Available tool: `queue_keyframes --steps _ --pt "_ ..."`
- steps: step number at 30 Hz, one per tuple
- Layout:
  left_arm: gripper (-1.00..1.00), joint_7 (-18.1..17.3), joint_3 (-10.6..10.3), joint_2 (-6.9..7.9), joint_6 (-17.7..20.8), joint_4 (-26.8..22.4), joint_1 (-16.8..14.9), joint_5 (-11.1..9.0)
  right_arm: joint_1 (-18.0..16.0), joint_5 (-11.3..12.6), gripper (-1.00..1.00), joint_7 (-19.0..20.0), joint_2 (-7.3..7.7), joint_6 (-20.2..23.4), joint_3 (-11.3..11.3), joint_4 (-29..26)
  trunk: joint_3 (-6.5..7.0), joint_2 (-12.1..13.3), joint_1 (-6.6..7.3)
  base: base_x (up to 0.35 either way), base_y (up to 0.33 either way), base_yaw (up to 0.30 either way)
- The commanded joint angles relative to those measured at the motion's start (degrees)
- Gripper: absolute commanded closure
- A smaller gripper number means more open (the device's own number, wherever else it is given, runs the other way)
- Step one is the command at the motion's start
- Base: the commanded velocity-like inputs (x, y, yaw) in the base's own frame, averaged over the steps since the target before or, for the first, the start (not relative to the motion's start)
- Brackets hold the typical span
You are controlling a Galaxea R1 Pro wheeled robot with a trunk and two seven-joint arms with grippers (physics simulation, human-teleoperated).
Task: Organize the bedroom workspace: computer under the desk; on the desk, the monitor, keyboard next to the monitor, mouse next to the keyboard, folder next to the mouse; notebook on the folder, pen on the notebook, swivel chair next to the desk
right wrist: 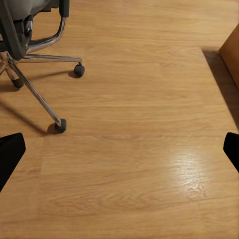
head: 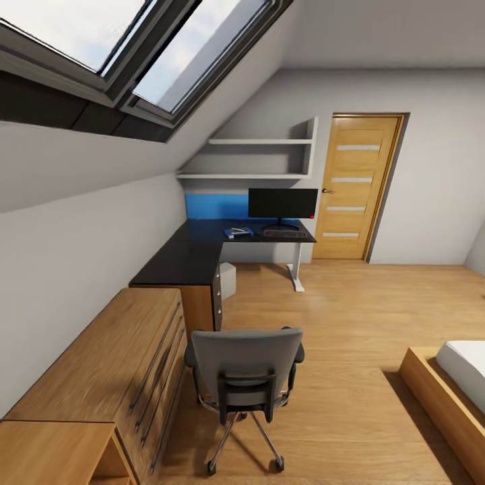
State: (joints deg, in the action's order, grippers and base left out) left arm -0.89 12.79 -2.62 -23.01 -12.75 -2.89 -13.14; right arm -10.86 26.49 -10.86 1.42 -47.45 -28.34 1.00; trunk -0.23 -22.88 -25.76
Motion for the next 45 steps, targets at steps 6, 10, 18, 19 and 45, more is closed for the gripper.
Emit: queue_keyframes --steps 6,10,18,19,45 --pt "-1.00 -0.02 0.02 -0.17 -0.05 0.01 -0.01 -0.24 -0.03 0.14 -1.00 -0.30 -0.02 -0.10 -0.49 0.08 -0.56 -1.25 -0.68 0.000 0.000 0.000" --pt "-1.00 0.19 0.00 -0.10 0.17 0.01 -0.01 -0.38 -0.03 0.14 -1.00 -0.30 -0.02 -0.15 -0.48 0.09 -1.28 -2.85 -1.56 0.000 0.000 0.000" --pt "-1.00 0.61 0.20 0.30 0.24 -0.22 -0.01 -0.55 -0.03 0.14 -1.00 -0.30 -0.02 -0.11 -0.46 0.09 -2.72 -6.06 -3.32 0.000 0.000 0.000" --pt "-1.00 0.61 0.20 0.32 0.25 -0.23 -0.01 -0.56 -0.03 0.14 -1.00 -0.30 -0.02 -0.10 -0.47 0.08 -2.90 -6.46 -3.54 0.000 0.000 0.000" --pt "-1.00 0.19 0.18 0.42 0.25 -0.27 -0.01 -0.54 -0.03 0.14 -1.00 -0.30 -0.02 -0.07 -0.49 0.09 -7.56 -16.89 -9.25 -0.063 0.000 0.000"
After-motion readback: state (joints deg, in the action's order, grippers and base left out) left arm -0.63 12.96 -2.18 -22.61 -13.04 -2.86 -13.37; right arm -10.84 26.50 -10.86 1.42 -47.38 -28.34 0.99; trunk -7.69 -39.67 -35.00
